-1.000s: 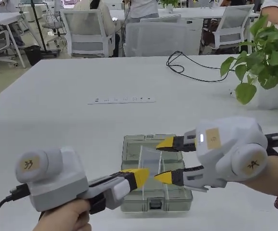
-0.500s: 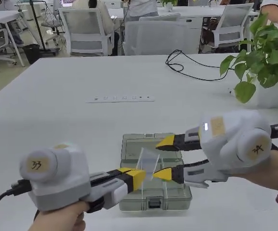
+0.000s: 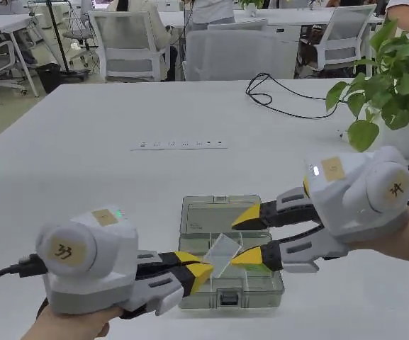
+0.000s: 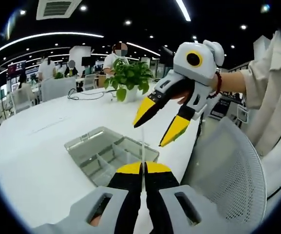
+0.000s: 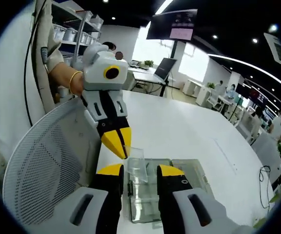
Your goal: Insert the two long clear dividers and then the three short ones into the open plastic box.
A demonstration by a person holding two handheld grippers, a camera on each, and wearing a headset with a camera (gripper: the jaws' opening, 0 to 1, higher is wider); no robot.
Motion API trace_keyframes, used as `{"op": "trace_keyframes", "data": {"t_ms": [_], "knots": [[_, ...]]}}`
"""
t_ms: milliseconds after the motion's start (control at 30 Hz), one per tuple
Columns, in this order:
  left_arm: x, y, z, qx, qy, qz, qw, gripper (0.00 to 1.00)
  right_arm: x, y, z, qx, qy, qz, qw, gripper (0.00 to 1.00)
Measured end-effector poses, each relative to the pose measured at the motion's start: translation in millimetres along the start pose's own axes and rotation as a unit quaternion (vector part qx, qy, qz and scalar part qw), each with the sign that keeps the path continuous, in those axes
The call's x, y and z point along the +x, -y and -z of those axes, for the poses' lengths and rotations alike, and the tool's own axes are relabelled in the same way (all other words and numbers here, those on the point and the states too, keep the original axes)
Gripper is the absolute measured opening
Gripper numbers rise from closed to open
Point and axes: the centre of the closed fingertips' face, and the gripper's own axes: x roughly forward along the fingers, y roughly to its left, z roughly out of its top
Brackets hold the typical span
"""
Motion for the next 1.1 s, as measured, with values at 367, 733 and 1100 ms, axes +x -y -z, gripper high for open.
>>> {"op": "trace_keyframes", "data": {"t_ms": [367,733,1100], "knots": [[1.5,15.7,9.1,0.075,-0.023,0.045,0.9959,0.00,3.7,-26.0,8.6,0.003,-0.014,-0.067,0.9977,0.23],[-1.2,33.2,11.5,0.124,-0.030,0.088,0.9879,0.00,5.2,-46.9,11.8,-0.004,-0.014,-0.118,0.9929,0.16],[-3.8,44.3,8.3,0.134,-0.018,0.117,0.9839,0.00,2.3,-57.7,11.1,0.000,-0.005,-0.141,0.9900,0.04]]}}
